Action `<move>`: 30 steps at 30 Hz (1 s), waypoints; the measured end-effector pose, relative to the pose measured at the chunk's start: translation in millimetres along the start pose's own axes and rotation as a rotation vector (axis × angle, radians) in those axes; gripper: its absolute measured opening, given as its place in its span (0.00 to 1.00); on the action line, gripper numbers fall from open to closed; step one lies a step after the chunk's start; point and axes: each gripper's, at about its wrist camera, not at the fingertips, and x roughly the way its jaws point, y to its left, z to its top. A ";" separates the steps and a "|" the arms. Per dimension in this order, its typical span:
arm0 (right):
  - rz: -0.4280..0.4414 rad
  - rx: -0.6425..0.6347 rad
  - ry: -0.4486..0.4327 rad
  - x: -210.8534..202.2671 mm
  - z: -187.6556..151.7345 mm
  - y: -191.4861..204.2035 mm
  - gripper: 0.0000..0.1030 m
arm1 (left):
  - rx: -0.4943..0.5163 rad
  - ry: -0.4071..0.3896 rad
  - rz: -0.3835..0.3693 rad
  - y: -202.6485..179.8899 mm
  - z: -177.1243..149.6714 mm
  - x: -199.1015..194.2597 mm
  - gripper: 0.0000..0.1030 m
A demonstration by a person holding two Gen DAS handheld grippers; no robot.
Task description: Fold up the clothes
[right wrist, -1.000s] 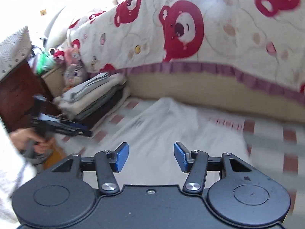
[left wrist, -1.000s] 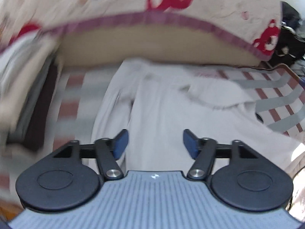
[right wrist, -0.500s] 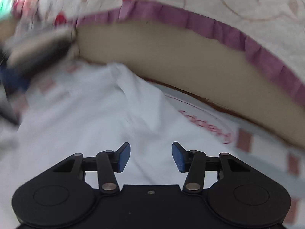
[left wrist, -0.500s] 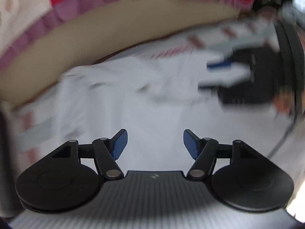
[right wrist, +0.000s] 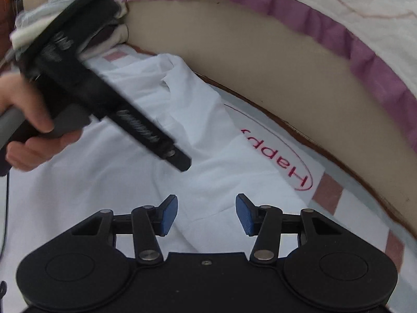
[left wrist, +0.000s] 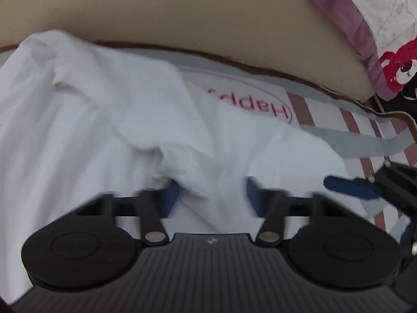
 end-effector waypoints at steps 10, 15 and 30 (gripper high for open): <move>-0.275 -0.153 -0.058 45.2 16.4 35.5 0.67 | 0.105 -0.230 -0.118 -45.3 88.0 -34.3 0.05; -0.486 -0.007 -0.010 54.4 12.2 -4.5 0.35 | 0.156 -0.333 -0.116 -47.8 92.3 -43.2 0.07; -0.328 0.847 -0.025 31.4 -34.0 -173.1 0.02 | 0.260 -0.308 0.352 74.3 27.4 -119.6 0.66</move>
